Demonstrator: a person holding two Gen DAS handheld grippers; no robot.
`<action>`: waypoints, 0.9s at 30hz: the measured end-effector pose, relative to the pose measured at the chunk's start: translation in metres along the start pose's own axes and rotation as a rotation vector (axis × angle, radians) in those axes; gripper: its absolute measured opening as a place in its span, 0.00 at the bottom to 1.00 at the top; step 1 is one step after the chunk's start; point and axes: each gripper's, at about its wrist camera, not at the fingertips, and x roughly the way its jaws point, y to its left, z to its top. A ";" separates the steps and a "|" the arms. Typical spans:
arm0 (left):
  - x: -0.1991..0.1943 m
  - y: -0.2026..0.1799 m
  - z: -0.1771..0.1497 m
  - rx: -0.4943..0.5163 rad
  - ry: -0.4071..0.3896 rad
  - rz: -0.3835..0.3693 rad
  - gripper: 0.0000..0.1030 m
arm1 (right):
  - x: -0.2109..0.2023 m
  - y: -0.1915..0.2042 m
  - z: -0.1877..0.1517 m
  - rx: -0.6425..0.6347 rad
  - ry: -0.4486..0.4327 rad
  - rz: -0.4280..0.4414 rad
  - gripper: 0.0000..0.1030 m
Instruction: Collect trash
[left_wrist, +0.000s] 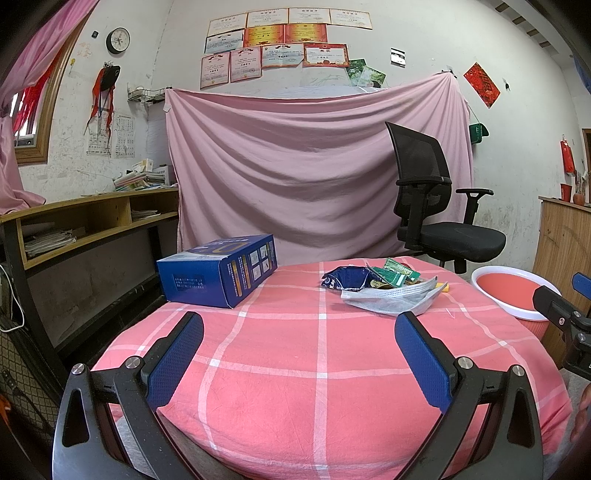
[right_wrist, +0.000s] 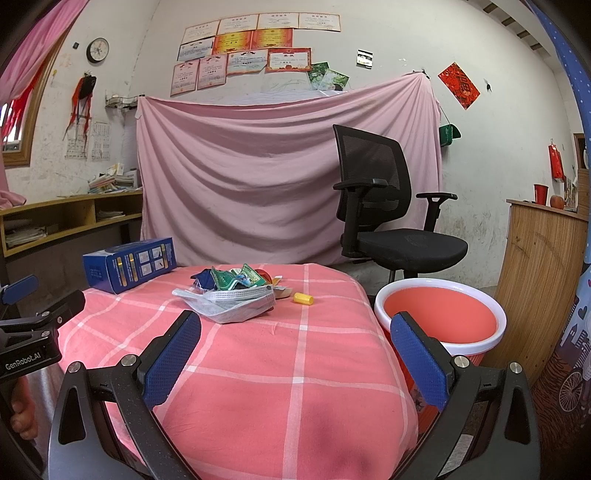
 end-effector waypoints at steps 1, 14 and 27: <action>0.000 0.000 0.000 0.000 0.000 0.000 0.99 | 0.000 0.000 0.000 0.000 0.000 0.000 1.00; 0.000 0.000 0.000 -0.002 0.000 0.001 0.99 | 0.000 0.000 -0.002 0.003 -0.001 0.004 1.00; 0.032 0.006 0.035 -0.001 -0.034 -0.015 0.99 | 0.026 0.002 0.034 -0.054 -0.082 0.085 1.00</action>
